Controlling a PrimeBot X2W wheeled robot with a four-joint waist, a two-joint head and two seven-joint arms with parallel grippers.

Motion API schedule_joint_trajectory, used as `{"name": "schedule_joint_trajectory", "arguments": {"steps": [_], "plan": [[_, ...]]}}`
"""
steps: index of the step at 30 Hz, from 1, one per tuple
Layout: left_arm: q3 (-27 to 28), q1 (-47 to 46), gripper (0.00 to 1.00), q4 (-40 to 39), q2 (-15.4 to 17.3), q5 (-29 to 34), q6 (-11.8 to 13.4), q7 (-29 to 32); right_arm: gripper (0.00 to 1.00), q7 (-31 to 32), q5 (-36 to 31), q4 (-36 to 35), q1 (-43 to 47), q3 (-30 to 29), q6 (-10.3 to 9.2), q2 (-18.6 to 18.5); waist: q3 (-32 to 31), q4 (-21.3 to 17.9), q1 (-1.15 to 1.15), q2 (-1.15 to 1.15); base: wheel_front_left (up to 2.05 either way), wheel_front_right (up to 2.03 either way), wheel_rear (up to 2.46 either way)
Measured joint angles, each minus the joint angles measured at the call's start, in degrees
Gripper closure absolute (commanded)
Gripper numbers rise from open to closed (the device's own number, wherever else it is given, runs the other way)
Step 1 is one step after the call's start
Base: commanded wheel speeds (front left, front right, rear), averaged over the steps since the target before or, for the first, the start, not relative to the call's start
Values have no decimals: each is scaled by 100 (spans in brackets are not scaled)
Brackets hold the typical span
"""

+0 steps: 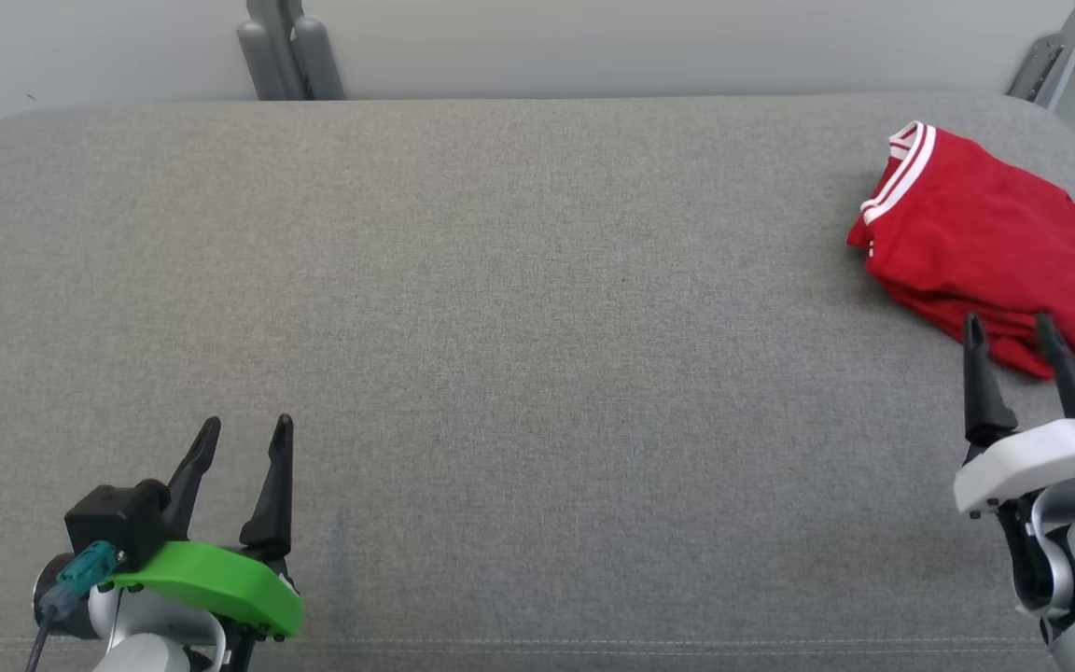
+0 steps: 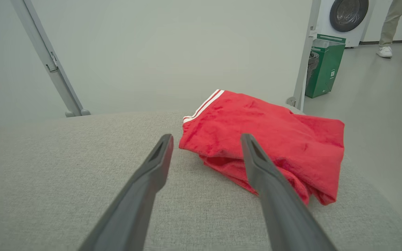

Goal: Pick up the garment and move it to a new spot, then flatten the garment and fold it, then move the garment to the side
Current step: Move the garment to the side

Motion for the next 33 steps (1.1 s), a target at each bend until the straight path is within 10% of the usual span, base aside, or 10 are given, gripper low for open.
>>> {"name": "schedule_joint_trajectory", "arguments": {"steps": [33], "plan": [[423, 712, 0, -107, -245, 770, 18, 0, 0, 0, -1010, -660, 1152, -643, -44, 743, -493, -498, 0, 0, 0, 0, 0]]}}
